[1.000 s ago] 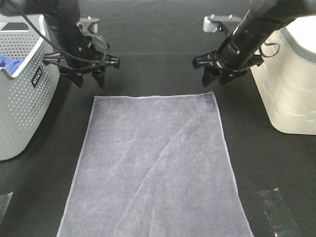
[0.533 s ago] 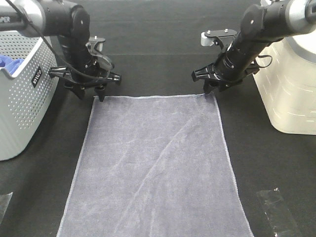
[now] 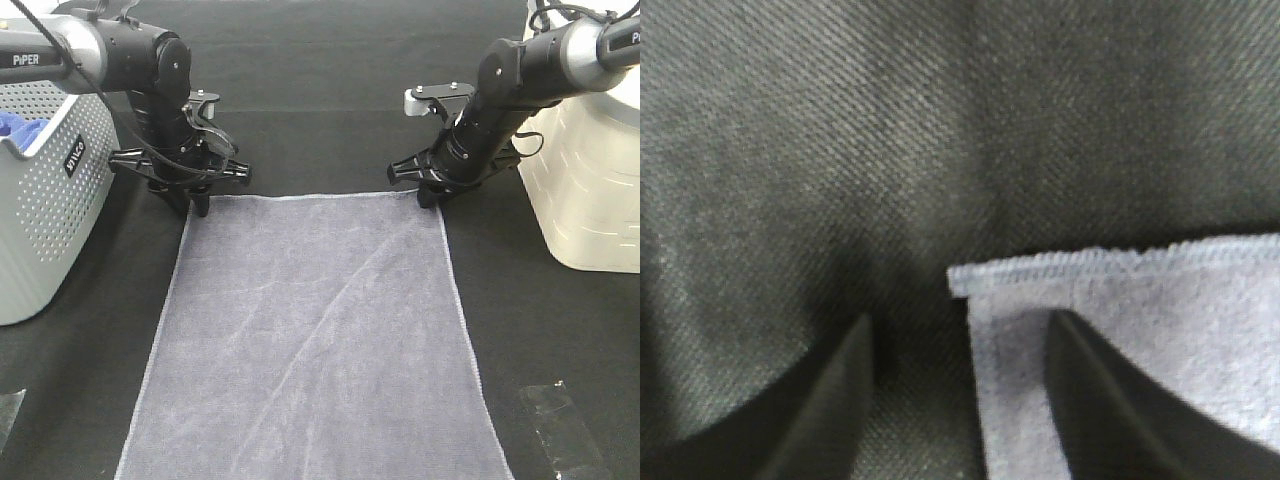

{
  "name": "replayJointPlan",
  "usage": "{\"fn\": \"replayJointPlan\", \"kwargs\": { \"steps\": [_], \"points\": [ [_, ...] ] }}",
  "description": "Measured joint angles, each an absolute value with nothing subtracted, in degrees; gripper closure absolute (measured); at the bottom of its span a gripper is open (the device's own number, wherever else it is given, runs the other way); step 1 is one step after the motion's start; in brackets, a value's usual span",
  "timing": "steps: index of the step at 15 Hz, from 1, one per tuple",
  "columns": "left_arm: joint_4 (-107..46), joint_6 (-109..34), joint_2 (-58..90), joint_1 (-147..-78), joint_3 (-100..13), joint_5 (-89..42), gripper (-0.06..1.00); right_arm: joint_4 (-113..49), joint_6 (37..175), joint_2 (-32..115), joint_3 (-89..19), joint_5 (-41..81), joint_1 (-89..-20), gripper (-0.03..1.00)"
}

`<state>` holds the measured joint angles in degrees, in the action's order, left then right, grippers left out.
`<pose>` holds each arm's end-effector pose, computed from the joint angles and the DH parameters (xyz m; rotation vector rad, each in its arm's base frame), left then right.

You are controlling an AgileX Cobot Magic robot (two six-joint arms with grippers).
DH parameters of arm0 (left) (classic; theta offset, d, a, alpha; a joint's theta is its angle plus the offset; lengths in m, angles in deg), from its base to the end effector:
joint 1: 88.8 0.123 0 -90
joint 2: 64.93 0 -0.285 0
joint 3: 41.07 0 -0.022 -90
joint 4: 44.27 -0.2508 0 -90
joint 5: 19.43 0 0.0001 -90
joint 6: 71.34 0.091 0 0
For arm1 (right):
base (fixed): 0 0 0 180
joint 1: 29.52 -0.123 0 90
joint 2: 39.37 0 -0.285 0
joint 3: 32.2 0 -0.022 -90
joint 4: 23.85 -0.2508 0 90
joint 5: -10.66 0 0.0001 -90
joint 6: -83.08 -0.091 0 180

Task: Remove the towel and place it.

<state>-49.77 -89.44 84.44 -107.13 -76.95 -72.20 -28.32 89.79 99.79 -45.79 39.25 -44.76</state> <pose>0.4822 -0.1524 0.1003 0.0764 2.8870 0.0058 0.4546 0.1274 0.0995 -0.4333 2.6585 0.1172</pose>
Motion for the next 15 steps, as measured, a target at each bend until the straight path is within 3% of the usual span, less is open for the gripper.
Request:
{"fn": "replayJointPlan", "kwargs": {
  "steps": [1, 2, 3, 10, 15],
  "points": [
    [-50.1, -89.4, 84.5, -107.1, -77.0, -71.7, 0.83, -28.5, 89.7, 99.9, -45.8, 39.4, -44.8, 0.94],
    [-50.5, -89.4, 84.5, -107.1, -77.0, -71.7, 0.91, -28.5, 89.7, 99.9, -45.8, 39.4, -44.8, 0.97],
    [-50.9, -89.4, 84.5, -107.1, -77.0, -71.6, 0.94, -28.5, 89.7, 99.9, -45.8, 39.5, -44.8, 0.97],
    [-56.5, -89.4, 81.9, -107.1, -76.9, -68.9, 0.94, -25.2, 86.8, 98.1, -52.8, 44.2, -44.8, 0.97],
    [-62.1, -91.8, 79.9, -107.1, -76.9, -59.4, 0.94, -21.2, 85.3, 97.6, -60.5, 44.2, -44.8, 0.97]
  ]
}}
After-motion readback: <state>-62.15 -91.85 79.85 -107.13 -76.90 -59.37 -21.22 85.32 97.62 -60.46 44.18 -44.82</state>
